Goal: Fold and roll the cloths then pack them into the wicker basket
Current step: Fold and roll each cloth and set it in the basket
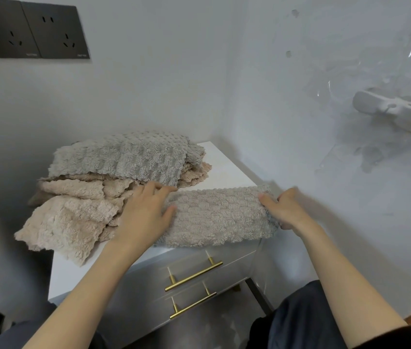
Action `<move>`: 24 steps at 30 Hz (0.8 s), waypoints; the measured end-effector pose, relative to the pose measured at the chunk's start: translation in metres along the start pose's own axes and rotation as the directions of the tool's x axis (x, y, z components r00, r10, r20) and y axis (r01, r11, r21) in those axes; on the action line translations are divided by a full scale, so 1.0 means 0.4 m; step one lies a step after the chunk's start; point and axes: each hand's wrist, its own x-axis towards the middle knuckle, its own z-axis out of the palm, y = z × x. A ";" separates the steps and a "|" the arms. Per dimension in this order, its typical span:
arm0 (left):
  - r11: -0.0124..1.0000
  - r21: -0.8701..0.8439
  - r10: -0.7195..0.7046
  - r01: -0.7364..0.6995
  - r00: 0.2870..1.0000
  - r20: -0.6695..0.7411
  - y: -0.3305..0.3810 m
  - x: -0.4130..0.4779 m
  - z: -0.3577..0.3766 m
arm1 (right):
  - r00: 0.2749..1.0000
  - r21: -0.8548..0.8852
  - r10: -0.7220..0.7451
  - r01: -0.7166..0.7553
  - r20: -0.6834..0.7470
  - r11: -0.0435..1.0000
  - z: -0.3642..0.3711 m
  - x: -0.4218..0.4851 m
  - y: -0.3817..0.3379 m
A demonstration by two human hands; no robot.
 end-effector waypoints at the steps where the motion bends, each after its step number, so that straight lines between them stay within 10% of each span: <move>1: 0.998 -0.003 0.064 -0.064 0.997 0.030 0.006 0.002 0.001 | 0.996 0.079 0.061 -0.066 0.070 0.995 -0.001 -0.009 -0.004; 16: 0.983 0.022 0.162 -0.180 0.927 0.338 0.016 0.019 0.030 | 0.998 -0.161 -0.050 0.058 0.049 0.985 -0.072 -0.020 -0.010; 24: 0.983 -0.004 0.175 -0.181 0.945 0.277 0.018 0.038 0.039 | 0.904 -0.268 -0.403 0.356 -0.143 0.895 -0.058 -0.002 -0.087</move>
